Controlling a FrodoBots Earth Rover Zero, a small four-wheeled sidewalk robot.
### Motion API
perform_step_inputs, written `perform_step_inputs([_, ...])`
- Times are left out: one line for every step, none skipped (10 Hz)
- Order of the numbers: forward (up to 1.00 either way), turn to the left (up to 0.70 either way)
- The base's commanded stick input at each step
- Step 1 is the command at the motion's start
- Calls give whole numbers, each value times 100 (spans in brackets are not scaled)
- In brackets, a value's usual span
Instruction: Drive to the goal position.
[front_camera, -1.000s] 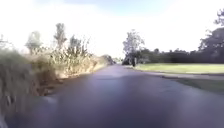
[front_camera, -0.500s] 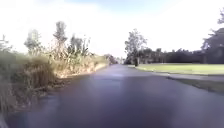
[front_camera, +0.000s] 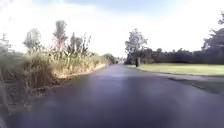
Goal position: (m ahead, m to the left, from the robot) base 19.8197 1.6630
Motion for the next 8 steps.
perform_step_inputs([6, 0])
perform_step_inputs([6, 0])
perform_step_inputs([6, 0])
perform_step_inputs([6, 0])
perform_step_inputs([6, 0])
perform_step_inputs([6, 0])
perform_step_inputs([6, 0])
perform_step_inputs([7, 0])
